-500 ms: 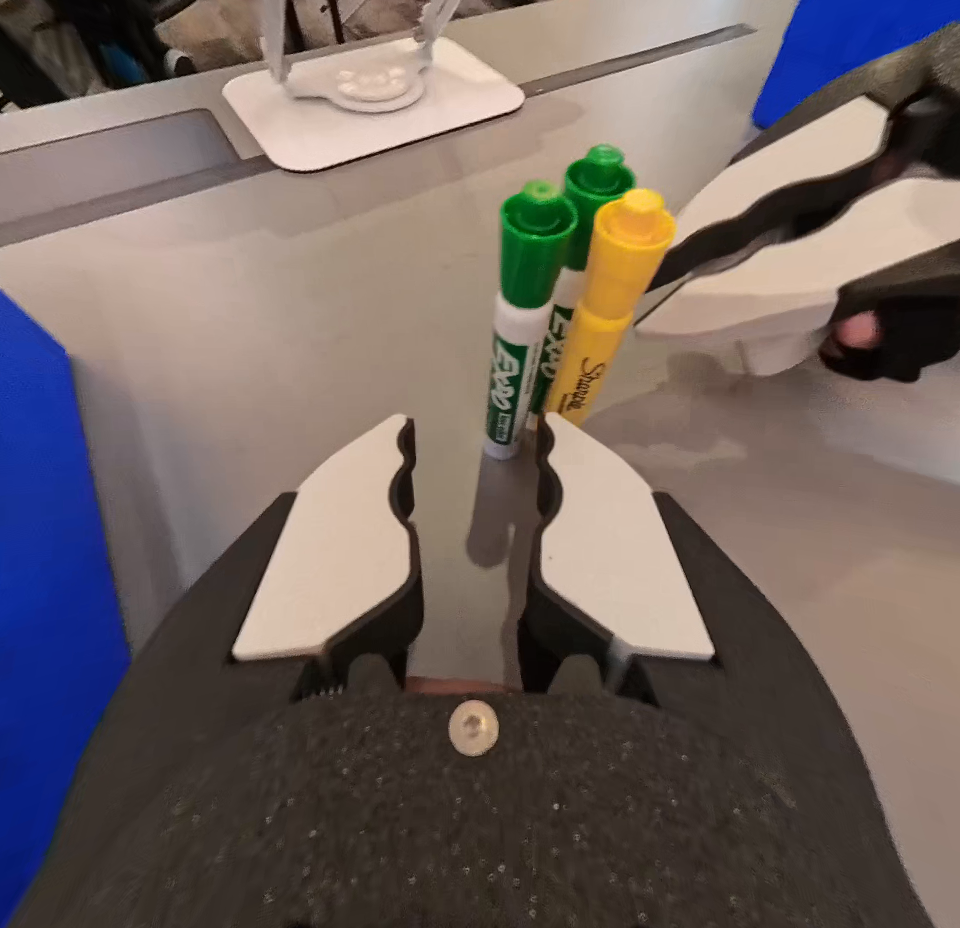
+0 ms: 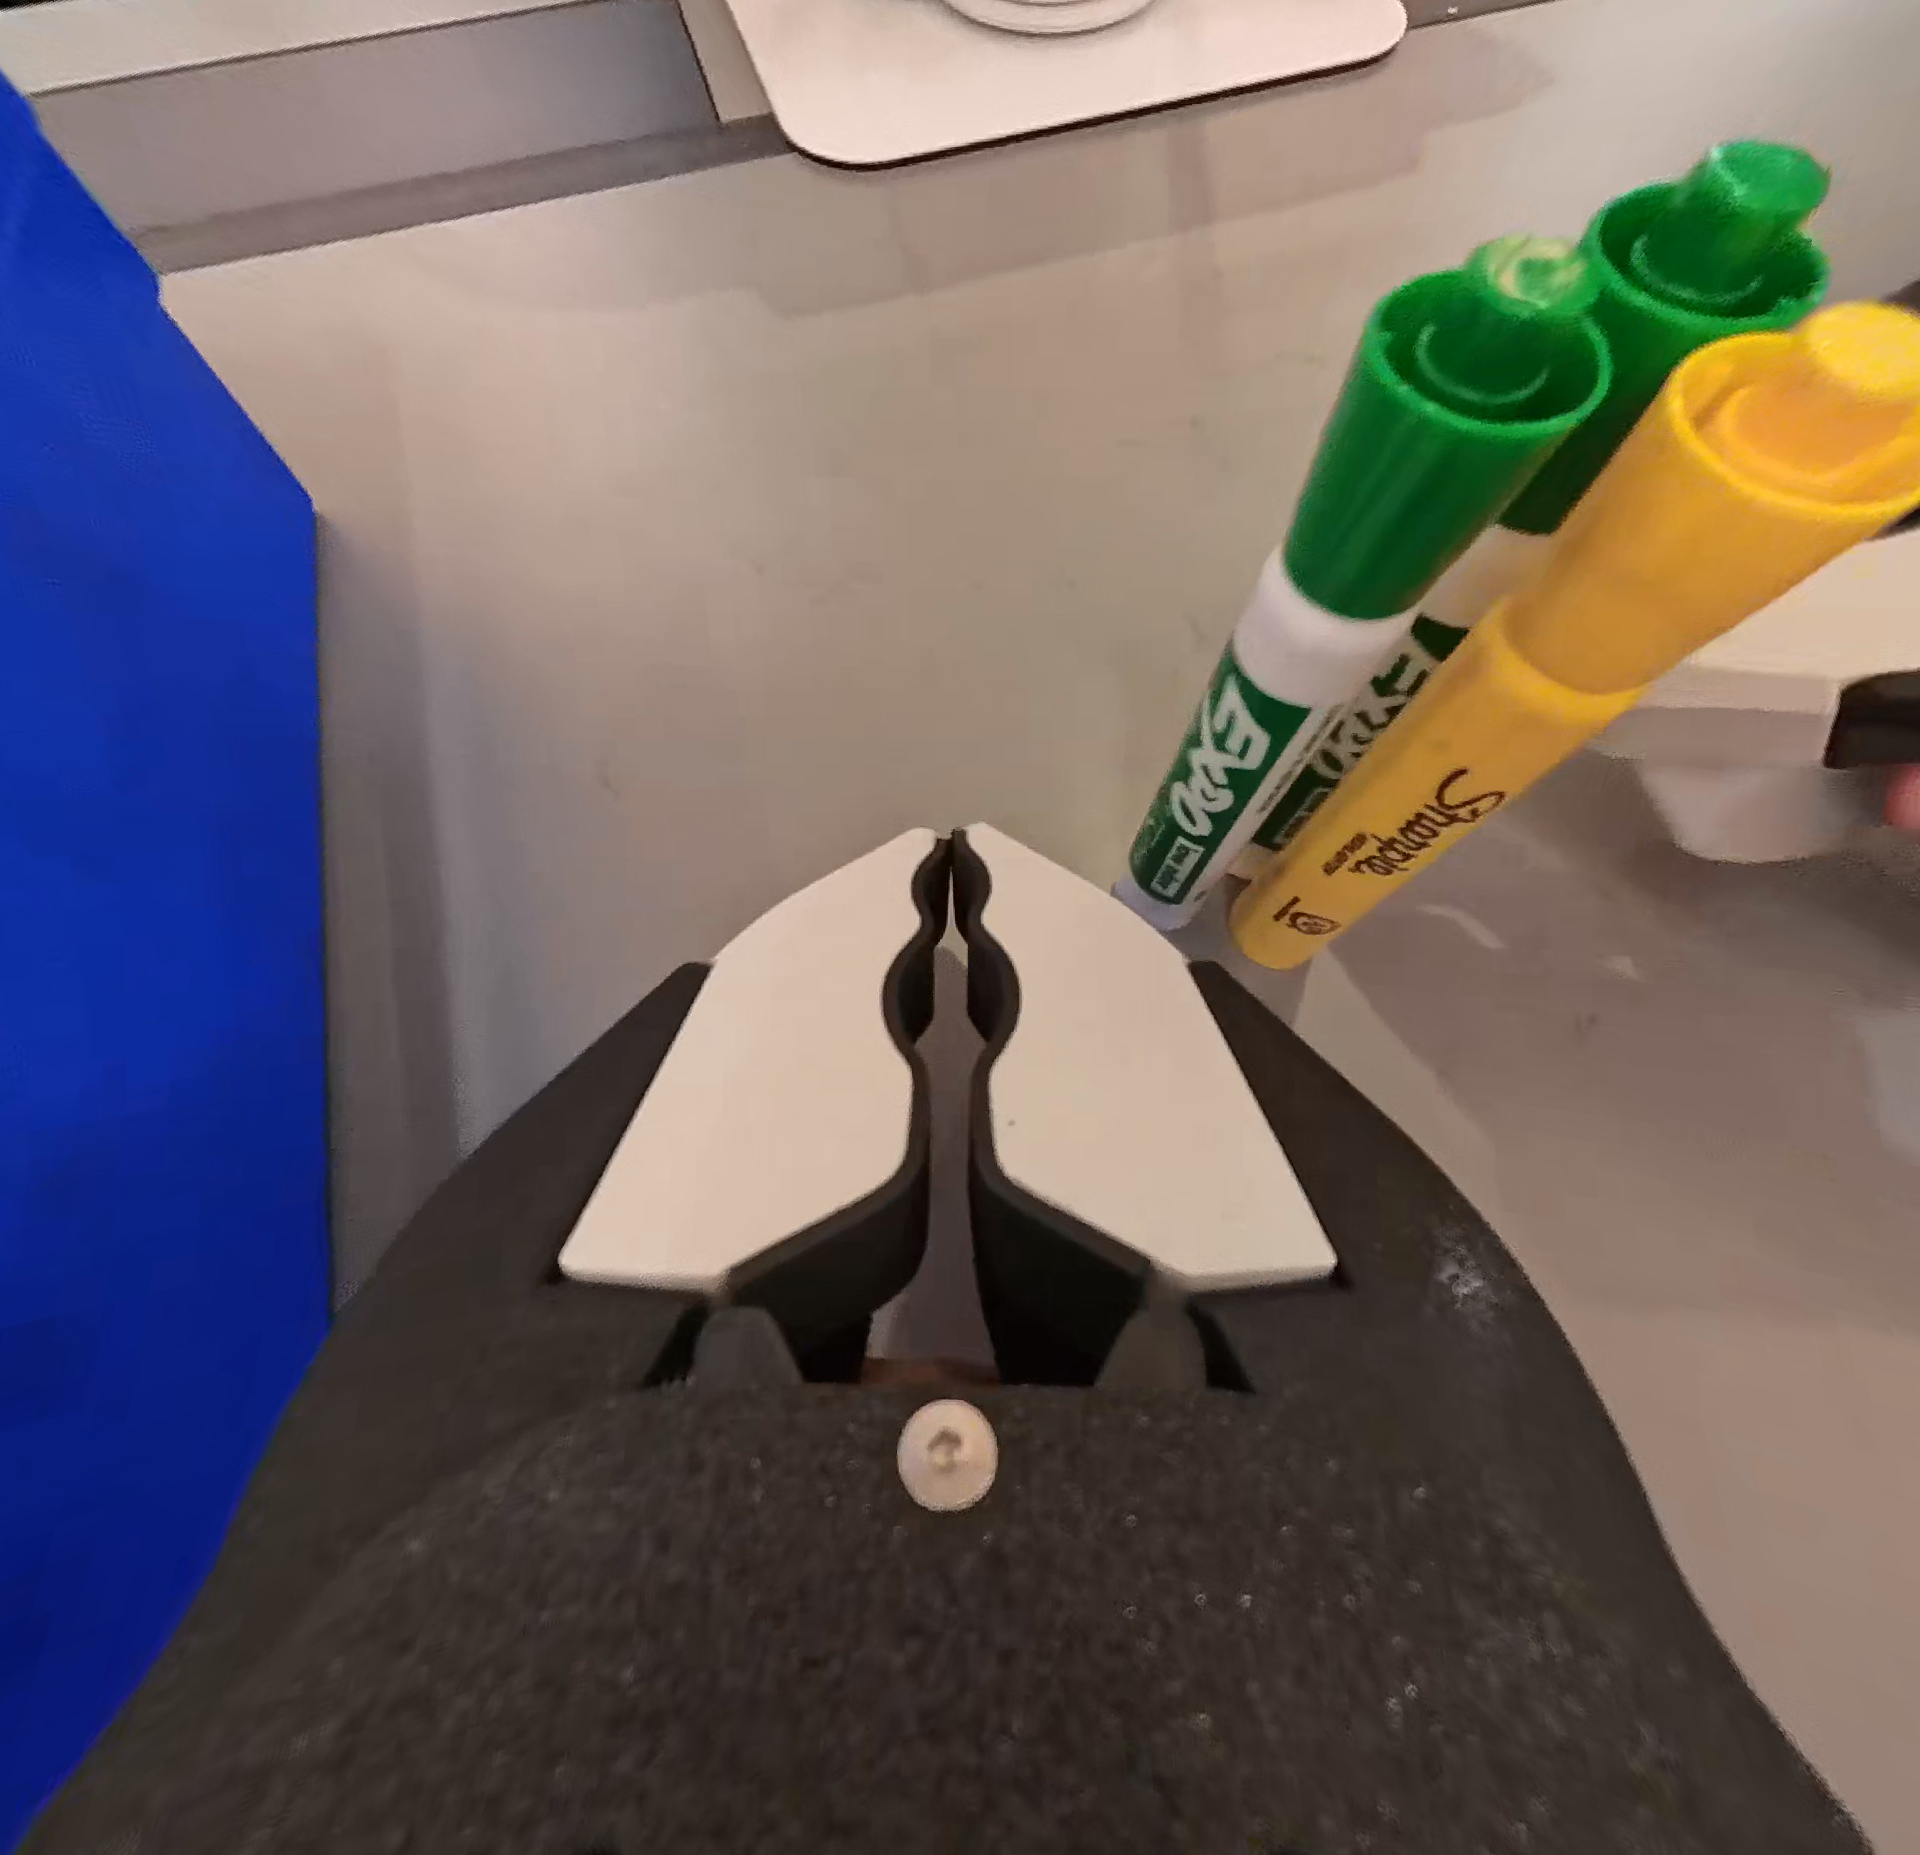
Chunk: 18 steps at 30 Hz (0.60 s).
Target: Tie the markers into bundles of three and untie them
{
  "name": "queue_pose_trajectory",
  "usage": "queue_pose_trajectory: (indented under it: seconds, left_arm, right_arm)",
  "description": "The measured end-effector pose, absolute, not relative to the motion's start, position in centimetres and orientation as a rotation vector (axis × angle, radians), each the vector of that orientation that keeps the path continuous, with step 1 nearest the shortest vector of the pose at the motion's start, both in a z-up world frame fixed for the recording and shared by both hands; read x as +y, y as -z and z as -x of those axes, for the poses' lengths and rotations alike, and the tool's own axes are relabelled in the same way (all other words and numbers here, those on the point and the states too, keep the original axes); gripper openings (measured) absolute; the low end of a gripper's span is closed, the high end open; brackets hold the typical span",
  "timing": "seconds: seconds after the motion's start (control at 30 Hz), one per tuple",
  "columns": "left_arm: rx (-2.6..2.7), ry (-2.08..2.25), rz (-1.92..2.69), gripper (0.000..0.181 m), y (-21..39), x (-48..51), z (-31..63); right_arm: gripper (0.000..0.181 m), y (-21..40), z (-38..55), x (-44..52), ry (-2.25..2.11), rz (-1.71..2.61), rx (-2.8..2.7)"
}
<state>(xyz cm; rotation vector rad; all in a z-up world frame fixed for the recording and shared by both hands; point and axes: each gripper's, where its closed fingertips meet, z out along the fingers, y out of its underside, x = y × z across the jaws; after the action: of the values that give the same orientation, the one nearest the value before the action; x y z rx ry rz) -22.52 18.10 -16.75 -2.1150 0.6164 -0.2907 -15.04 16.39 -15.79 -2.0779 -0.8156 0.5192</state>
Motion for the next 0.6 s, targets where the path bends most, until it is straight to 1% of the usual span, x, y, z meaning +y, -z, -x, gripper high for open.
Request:
queue_pose_trajectory:
  seconds: [0.6]
  left_arm:
    - [0.671,0.331,2.129,0.0,16.9,18.1,20.4]
  right_arm:
    - [0.0,15.7,16.1,16.1,-0.541,2.068,-0.852]
